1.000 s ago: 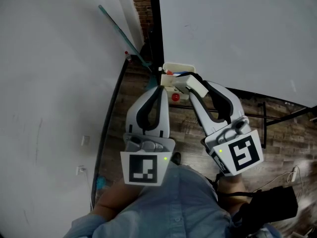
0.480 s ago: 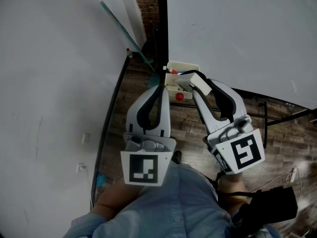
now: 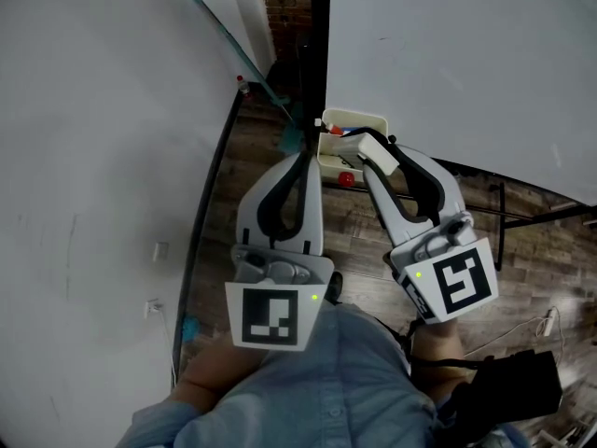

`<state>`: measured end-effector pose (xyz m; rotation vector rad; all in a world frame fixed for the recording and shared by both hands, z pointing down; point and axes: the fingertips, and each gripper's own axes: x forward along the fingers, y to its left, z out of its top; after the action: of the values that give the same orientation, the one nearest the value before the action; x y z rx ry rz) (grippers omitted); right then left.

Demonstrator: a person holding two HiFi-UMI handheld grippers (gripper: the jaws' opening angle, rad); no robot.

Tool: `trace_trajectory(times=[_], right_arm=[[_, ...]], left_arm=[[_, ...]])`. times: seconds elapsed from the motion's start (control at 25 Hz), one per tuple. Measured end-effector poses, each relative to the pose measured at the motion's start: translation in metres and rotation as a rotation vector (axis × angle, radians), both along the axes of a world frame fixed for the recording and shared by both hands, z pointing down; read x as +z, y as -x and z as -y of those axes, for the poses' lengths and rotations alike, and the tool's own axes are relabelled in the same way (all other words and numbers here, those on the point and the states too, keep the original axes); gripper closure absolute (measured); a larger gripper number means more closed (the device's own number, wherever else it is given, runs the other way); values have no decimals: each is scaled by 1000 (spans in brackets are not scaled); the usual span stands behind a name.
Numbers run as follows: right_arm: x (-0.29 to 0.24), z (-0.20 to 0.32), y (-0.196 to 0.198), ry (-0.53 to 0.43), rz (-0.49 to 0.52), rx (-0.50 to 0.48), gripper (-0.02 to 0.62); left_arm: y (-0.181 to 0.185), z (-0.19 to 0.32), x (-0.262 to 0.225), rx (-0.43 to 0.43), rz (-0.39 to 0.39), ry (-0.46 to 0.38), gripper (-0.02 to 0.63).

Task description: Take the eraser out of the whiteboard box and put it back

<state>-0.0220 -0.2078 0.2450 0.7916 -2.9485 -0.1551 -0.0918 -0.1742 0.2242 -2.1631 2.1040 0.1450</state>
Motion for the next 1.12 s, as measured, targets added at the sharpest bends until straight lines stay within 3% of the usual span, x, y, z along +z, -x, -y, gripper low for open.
trace_trajectory(times=[1.12], right_arm=[[87,39,50,161,-188,-6,471]], left_arm=[[47,51,44,38,-54,124,601]])
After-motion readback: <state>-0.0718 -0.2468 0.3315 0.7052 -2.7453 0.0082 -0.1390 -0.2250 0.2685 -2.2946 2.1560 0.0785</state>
